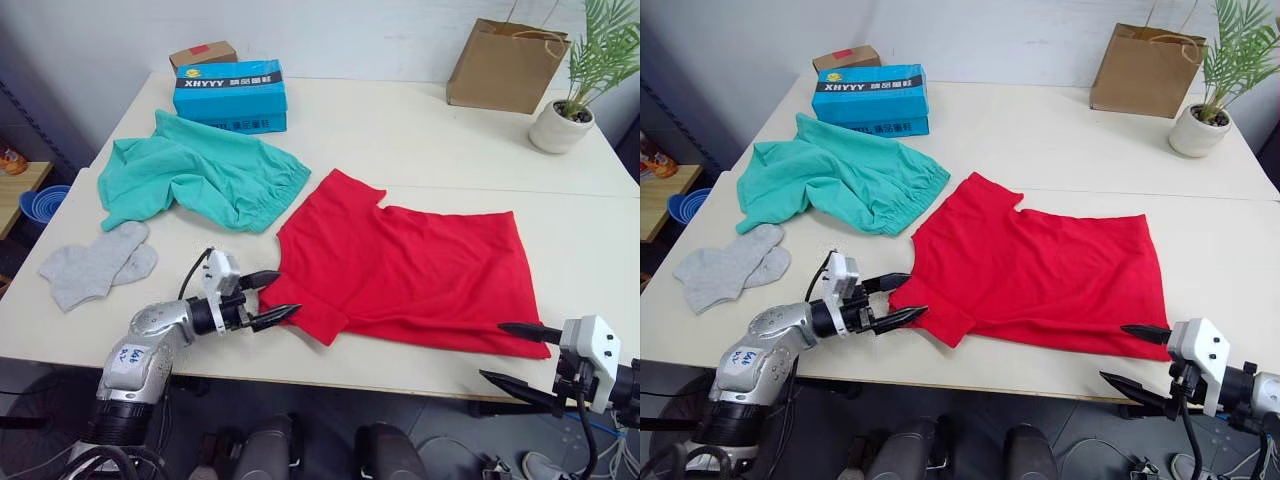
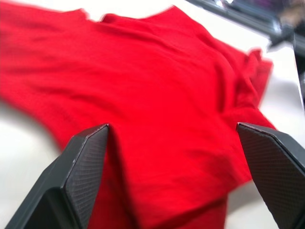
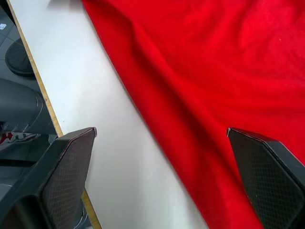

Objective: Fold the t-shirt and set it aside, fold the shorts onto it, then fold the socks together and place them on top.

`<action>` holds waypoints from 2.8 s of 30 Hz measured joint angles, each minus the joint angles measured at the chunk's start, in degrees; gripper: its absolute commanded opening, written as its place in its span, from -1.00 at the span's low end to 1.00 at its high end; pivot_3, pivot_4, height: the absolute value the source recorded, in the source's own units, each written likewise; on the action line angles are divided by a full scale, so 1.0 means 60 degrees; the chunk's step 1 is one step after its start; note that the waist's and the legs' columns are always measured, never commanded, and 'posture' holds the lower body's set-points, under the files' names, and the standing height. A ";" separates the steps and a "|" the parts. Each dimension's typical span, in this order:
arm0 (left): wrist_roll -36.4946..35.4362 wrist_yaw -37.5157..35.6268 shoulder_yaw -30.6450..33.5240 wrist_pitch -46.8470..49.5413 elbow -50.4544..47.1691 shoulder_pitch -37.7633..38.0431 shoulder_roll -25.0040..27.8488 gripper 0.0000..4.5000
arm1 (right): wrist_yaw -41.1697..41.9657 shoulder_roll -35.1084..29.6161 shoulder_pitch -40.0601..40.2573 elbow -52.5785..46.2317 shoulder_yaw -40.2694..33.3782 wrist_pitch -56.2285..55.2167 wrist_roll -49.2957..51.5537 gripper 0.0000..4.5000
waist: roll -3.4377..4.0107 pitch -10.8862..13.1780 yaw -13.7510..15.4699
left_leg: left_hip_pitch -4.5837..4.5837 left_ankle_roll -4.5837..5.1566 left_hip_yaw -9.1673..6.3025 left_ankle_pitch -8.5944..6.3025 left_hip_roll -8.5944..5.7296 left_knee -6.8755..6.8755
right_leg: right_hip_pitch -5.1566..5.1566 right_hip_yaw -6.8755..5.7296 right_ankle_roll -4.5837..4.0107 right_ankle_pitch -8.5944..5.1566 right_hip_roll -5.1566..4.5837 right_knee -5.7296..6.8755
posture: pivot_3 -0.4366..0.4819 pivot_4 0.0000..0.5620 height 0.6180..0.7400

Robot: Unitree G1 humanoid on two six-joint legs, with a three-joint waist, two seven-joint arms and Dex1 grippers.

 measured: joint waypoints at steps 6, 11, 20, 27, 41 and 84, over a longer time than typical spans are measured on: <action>-0.1538 0.1306 0.0988 0.2508 0.0187 -0.0579 -0.0509 0.98 | -0.0157 0.0218 -0.0087 0.0101 0.0092 0.0208 0.0164 0.99 | -0.0019 0.0003 0.0005 | 0.0001 -0.0010 0.0000 0.0011 -0.0001 0.0014 | 0.0006 0.0004 0.0001 0.0002 0.0000 0.0004 | -0.05 -0.47 1.00; -0.1599 0.1130 0.1900 0.1352 0.0101 -0.0573 -0.0568 0.98 | -0.0297 0.0558 -0.0084 0.0279 0.0157 -0.0252 0.0098 0.99 | -0.0031 0.0002 -0.0018 | 0.0002 -0.0053 0.0012 -0.0007 -0.0001 0.0010 | 0.0001 0.0006 -0.0003 0.0004 0.0003 0.0001 | -0.05 -0.47 1.00; 0.1091 -0.2326 -0.0046 -0.2630 -0.1910 0.1284 0.2272 0.98 | 0.0101 0.0579 0.0340 0.0511 0.0127 -0.1649 -0.0124 0.99 | -0.0032 -0.0005 0.0001 | 0.0007 -0.0080 0.0029 -0.0023 -0.0004 -0.0042 | -0.0004 0.0016 -0.0004 0.0003 0.0011 -0.0051 | -0.05 -0.47 1.00; 0.2831 -0.2680 -0.1838 -0.5410 -0.1629 0.0963 0.1533 0.98 | 0.0225 0.0784 0.0016 -0.0058 0.0688 -0.2704 -0.0292 0.99 | -0.0025 -0.0009 0.0081 | 0.0001 -0.0070 0.0036 -0.0021 -0.0002 -0.0033 | -0.0003 0.0035 -0.0017 0.0003 0.0004 -0.0069 | -0.05 -0.47 1.00; 0.1921 -0.3576 -0.2925 -0.3092 -0.1756 0.0886 0.1767 0.98 | 0.0251 0.0726 0.0105 -0.0139 0.0782 -0.2388 -0.0283 0.99 | -0.0026 -0.0008 0.0075 | 0.0003 -0.0054 0.0014 -0.0021 0.0001 -0.0009 | -0.0002 0.0013 -0.0012 0.0006 0.0003 -0.0022 | -0.05 -0.47 1.00; 0.3714 -0.3093 -0.2531 -0.7318 0.1442 -0.1420 0.0925 0.98 | -0.0254 0.0722 -0.0047 -0.0568 0.0823 -0.1600 -0.0084 0.99 | -0.0034 -0.0005 0.0250 | -0.0002 -0.0048 0.0014 -0.0011 -0.0001 0.0007 | 0.0003 -0.0001 -0.0004 0.0023 -0.0001 -0.0026 | -0.05 -0.47 1.00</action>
